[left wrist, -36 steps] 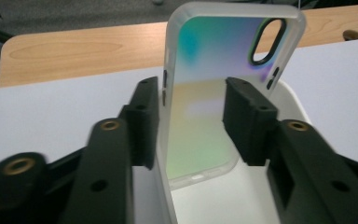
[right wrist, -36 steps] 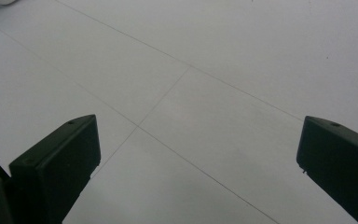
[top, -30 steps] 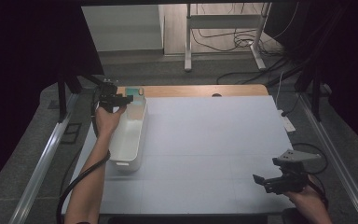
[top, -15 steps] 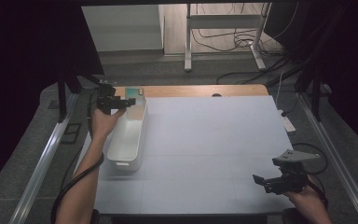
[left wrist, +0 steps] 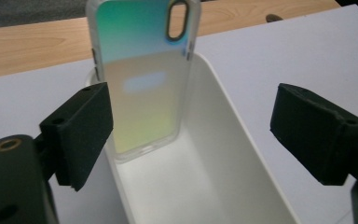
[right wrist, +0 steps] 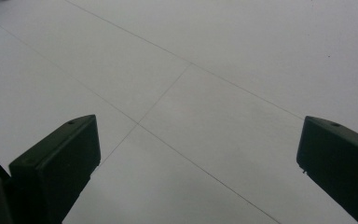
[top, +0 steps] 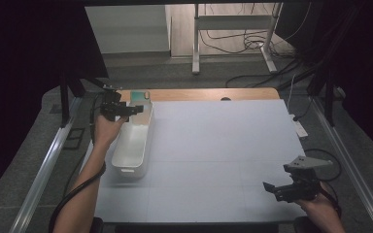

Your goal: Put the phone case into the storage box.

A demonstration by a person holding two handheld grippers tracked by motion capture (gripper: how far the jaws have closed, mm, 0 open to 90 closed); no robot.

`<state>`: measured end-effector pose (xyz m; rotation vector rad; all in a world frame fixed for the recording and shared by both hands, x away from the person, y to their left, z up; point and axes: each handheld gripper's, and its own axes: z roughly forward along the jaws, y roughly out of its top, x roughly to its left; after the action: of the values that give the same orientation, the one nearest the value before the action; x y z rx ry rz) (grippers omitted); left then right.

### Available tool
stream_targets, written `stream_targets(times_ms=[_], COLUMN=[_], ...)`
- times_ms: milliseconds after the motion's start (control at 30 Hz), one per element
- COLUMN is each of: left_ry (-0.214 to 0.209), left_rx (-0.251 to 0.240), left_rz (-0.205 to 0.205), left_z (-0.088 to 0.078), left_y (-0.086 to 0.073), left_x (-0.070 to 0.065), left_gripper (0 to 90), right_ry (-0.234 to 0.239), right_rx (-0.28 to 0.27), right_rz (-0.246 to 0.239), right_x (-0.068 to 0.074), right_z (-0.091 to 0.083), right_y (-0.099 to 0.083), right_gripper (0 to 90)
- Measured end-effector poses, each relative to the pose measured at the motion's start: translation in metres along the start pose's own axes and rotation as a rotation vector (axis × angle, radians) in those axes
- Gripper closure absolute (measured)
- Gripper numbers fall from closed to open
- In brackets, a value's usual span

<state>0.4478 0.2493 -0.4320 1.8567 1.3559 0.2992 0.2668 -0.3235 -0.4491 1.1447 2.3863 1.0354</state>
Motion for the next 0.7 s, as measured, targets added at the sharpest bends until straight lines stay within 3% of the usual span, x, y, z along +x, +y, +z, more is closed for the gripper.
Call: stream_targets(times_ms=[167, 400, 700], left_ry=[-0.018, -0.016, -0.027], left_rx=[-0.005, 0.011, 0.009], left_rz=[0.031, 0.108, 0.139], left_z=[-0.006, -0.008, -0.012], left_y=[-0.002, -0.009, -0.020], left_x=[-0.009, -0.019, -0.030], left_gripper=[9.7, 4.6, 2.3], right_ry=[0.002, 0.007, 0.007], right_rx=[-0.001, 0.005, 0.010], right_rz=[0.001, -0.003, -0.004], right_x=[0.000, 0.000, 0.001], right_z=[0.000, 0.001, 0.001], right_y=[0.000, 0.000, 0.000], right_gripper=[0.0, 0.0, 0.0])
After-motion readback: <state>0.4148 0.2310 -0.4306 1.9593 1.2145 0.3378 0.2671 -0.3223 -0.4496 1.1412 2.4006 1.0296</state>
